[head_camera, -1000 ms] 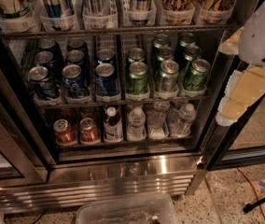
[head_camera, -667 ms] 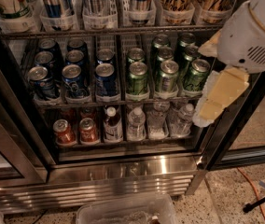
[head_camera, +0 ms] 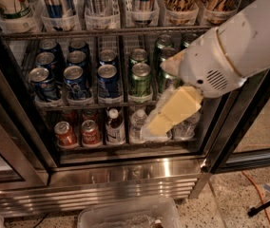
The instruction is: Pick pepsi can from middle shelf of fridge
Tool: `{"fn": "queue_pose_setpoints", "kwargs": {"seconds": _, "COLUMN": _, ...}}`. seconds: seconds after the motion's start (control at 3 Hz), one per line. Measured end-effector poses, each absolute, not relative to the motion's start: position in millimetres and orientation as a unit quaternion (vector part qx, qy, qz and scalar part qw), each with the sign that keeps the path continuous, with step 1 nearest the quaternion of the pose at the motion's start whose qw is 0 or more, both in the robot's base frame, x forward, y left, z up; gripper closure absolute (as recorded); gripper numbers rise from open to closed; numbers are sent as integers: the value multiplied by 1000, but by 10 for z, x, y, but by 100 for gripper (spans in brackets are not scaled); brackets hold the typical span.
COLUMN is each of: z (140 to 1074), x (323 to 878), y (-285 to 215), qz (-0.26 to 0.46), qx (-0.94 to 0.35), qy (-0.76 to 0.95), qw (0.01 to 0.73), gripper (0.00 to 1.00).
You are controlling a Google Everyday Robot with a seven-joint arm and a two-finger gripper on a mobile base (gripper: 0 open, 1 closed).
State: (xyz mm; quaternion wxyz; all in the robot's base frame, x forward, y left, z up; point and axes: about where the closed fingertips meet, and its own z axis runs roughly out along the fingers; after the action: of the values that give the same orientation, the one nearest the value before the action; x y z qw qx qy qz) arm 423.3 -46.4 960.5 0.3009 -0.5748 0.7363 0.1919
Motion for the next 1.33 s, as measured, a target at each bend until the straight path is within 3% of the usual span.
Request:
{"fn": "queue_pose_setpoints", "kwargs": {"seconds": 0.67, "z": 9250, "x": 4109, "y": 83, "qz": 295, "qx": -499, "qy": 703, "qw": 412, "gripper": 0}}
{"fn": "queue_pose_setpoints", "kwargs": {"seconds": 1.0, "z": 9379, "x": 4061, "y": 412, "qz": 387, "qx": -463, "qy": 660, "qw": 447, "gripper": 0}}
{"fn": "queue_pose_setpoints", "kwargs": {"seconds": 1.33, "z": 9571, "x": 4006, "y": 602, "qz": 428, "qx": -444, "qy": 645, "qw": 451, "gripper": 0}}
